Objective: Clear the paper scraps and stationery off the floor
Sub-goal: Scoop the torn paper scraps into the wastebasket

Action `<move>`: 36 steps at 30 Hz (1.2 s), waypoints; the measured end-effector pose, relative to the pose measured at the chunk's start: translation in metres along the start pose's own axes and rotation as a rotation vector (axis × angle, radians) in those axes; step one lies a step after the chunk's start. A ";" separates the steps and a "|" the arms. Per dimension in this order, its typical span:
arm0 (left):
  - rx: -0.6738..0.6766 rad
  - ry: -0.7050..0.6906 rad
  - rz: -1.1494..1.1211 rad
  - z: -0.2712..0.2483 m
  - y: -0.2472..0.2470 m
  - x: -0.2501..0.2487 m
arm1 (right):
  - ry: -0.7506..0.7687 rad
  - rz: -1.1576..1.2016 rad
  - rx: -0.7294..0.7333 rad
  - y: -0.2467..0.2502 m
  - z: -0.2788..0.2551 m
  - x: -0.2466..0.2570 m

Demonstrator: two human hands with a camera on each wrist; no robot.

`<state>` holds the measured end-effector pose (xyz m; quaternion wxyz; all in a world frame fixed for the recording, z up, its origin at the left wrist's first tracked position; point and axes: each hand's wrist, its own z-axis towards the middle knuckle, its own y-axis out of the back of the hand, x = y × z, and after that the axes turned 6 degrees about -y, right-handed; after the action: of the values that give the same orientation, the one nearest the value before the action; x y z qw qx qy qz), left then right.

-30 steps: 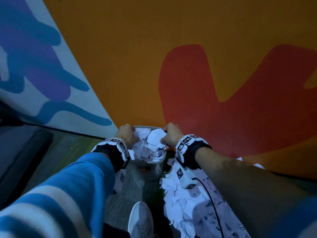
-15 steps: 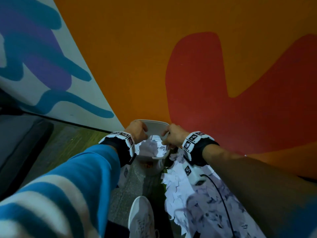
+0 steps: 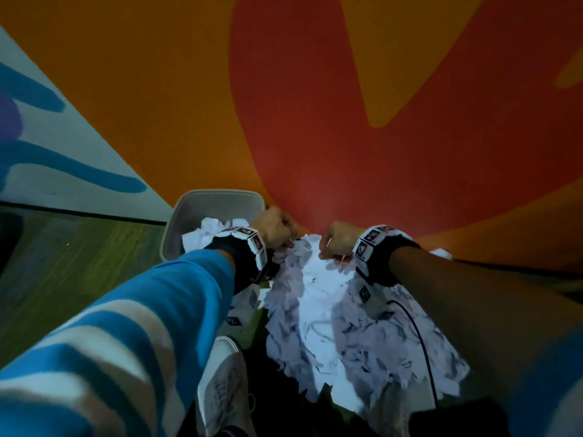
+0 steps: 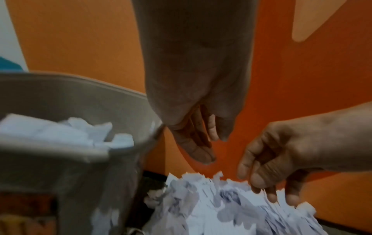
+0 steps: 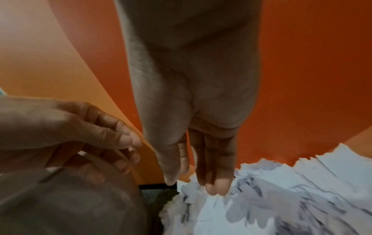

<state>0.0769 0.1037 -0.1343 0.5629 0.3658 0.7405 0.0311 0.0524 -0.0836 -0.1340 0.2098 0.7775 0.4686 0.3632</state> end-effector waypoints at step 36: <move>0.161 -0.076 0.629 0.078 -0.151 0.098 | -0.112 -0.214 -0.097 -0.067 0.094 -0.104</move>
<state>0.0576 0.0219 -0.3115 0.5223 0.6207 0.5698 0.1312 0.0544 -0.1427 -0.2775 0.3105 0.7310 0.5185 0.3169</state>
